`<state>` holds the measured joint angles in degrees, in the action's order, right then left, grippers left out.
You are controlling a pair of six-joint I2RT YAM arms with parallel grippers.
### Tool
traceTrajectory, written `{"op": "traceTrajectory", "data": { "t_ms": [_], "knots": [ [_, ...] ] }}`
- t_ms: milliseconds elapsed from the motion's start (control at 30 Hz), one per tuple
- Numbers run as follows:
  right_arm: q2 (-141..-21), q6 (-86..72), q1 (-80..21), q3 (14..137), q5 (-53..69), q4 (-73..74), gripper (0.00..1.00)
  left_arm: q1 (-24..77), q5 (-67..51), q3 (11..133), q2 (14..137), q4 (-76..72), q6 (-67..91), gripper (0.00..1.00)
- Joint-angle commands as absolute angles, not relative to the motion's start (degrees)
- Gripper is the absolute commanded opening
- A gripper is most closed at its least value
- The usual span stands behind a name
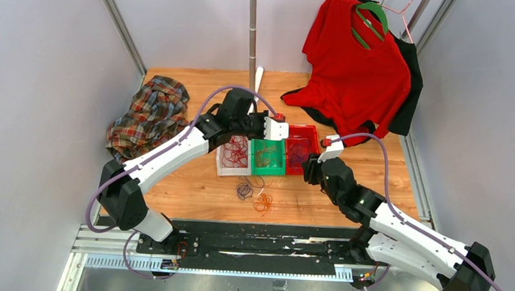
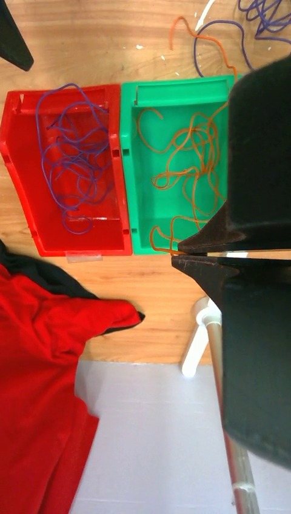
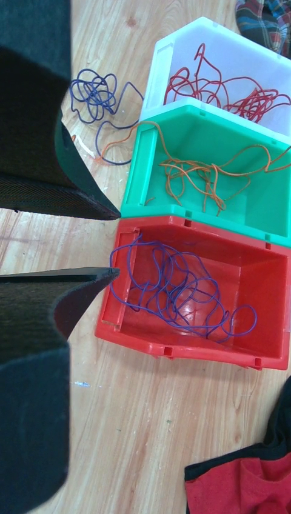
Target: Untangle the cables
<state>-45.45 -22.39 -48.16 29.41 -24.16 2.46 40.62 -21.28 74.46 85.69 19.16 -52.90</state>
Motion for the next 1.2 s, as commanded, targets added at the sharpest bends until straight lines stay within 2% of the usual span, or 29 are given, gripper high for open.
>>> {"op": "traceTrajectory", "data": {
  "t_ms": [0,867,1167],
  "knots": [
    [-46.17,-22.04,-47.24,31.49,-23.67,3.71,0.35,40.61,-24.56,76.93,86.24,19.65,-51.91,0.0],
    [-46.99,-21.89,-46.1,32.74,-22.45,4.0,0.35,40.18,-21.95,101.15,93.07,15.58,-50.58,0.0],
    [-47.31,-22.0,-45.98,32.53,-22.27,4.03,0.34,40.17,-20.83,94.47,92.54,13.26,-55.33,0.0]
  ]
}}
